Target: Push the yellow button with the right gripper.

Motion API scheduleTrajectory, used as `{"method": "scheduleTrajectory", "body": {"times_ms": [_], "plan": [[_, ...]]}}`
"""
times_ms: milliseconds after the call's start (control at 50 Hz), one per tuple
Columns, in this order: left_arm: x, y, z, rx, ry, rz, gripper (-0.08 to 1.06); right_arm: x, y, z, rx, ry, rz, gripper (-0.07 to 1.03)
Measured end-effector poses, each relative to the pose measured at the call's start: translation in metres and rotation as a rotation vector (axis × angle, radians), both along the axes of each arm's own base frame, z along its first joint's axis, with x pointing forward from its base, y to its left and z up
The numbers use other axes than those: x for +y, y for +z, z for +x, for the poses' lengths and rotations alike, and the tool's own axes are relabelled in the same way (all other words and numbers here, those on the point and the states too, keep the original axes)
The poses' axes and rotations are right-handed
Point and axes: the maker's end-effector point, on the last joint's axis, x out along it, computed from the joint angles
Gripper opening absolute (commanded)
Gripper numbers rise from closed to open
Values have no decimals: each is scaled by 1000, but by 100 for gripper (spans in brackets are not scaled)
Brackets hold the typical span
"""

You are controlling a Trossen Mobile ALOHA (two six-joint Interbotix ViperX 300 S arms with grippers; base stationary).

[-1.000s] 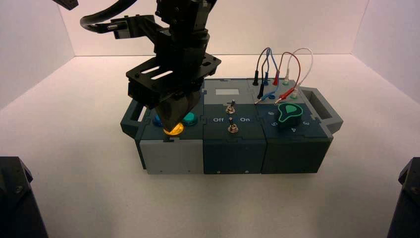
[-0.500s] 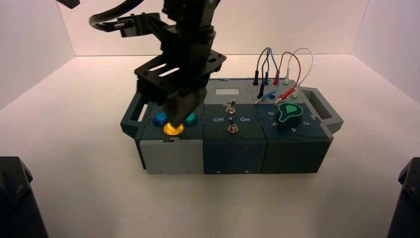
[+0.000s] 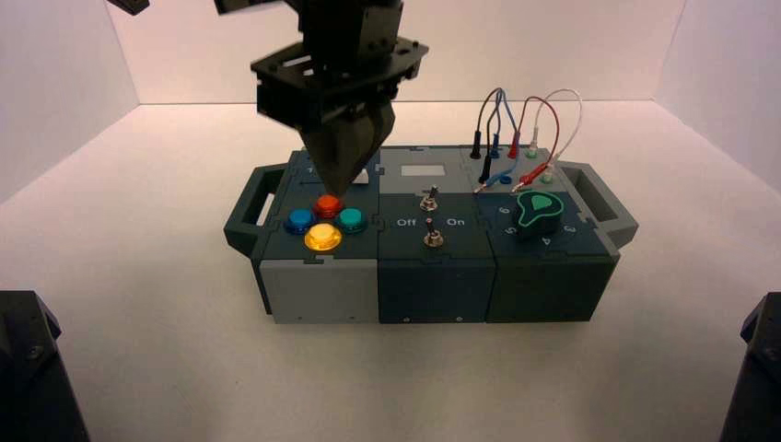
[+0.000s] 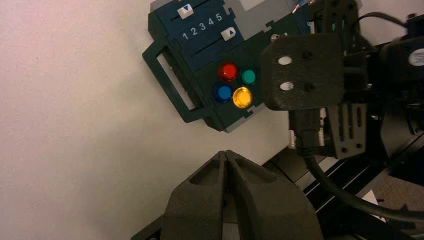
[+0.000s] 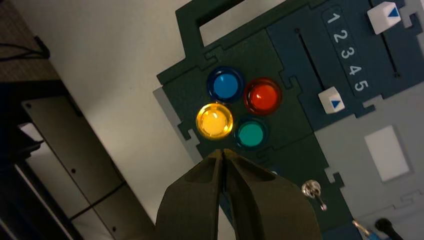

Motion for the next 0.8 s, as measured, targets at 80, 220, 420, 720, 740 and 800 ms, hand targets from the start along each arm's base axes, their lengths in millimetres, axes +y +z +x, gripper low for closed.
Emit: {"method": "scheduleTrajectory", "body": {"times_ms": [80,220,420,720,740,800], "plan": [[0,-3,-2,7,0,2,-3,2,5,0,-3,2,7,-2],[1,-5,-4,14,0,2,-3,3,9,0,-5,-1,16,-2],[2,-7,-9,7,1,0,-3,6,12,0,-2,-5,25,-2],[3,-6,-12,-5,0,-2,-3,6,15,0,-4,-10,30,-2],[3,-6,-12,-3,2,-3,-3,7,15,0,-6,-10,33,-2],[3,-8,-13,0,1,-1,-3,7,16,0,-5,-11,33,-2]]}}
